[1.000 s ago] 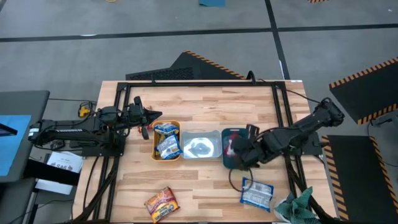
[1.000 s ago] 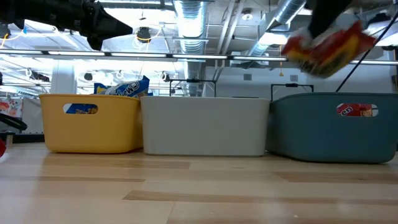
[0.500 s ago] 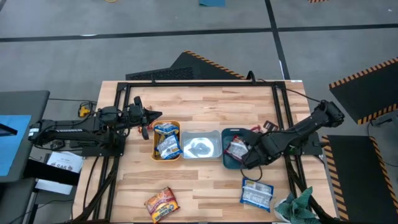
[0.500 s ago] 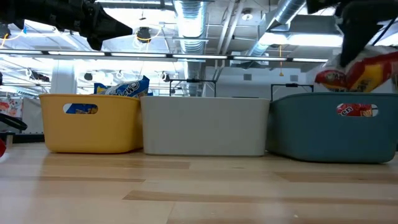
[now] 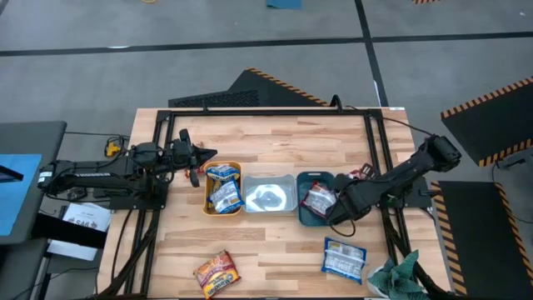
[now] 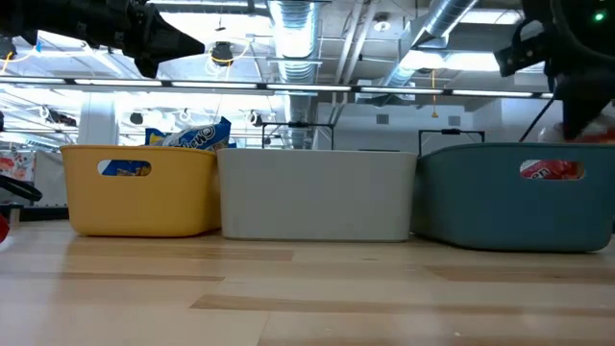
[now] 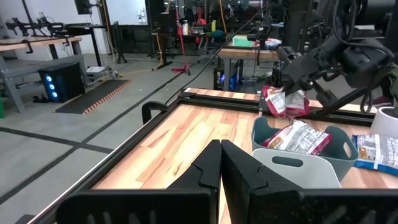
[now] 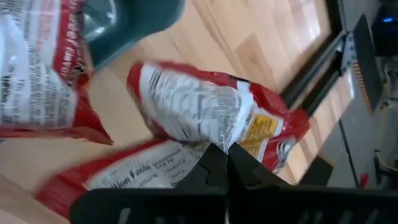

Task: Sort Maruchan noodles
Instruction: Put the bottom right red noodle pack into the blue bin

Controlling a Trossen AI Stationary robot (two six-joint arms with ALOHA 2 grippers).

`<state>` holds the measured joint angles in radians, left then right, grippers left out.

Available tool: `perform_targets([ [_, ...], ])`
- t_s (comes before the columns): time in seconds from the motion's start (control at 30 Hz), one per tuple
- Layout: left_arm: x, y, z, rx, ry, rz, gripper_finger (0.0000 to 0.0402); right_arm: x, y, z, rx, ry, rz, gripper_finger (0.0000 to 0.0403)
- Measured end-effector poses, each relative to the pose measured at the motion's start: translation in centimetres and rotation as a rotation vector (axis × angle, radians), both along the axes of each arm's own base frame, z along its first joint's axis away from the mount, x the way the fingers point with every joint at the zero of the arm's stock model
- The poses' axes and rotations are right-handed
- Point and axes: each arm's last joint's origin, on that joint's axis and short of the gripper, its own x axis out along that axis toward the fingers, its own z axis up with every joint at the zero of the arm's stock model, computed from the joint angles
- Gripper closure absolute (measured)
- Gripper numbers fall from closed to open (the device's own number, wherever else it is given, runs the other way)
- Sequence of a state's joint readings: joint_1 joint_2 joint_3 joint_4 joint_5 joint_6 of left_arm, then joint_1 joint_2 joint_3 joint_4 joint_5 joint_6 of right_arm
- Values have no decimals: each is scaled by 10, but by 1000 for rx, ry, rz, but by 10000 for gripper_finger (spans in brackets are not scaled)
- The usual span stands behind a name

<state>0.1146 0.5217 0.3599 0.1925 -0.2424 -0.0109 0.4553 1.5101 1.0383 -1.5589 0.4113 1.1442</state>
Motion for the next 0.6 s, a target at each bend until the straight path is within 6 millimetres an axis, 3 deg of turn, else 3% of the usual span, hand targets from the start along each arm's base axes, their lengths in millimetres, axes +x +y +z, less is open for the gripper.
perform_targets([
  [0.33,0,0,0,-1,0,0,402,18,9,-15,110,-185,67,396],
  [0.6,0,0,0,2,0,1,401,34,14,6,91,-311,131,397],
])
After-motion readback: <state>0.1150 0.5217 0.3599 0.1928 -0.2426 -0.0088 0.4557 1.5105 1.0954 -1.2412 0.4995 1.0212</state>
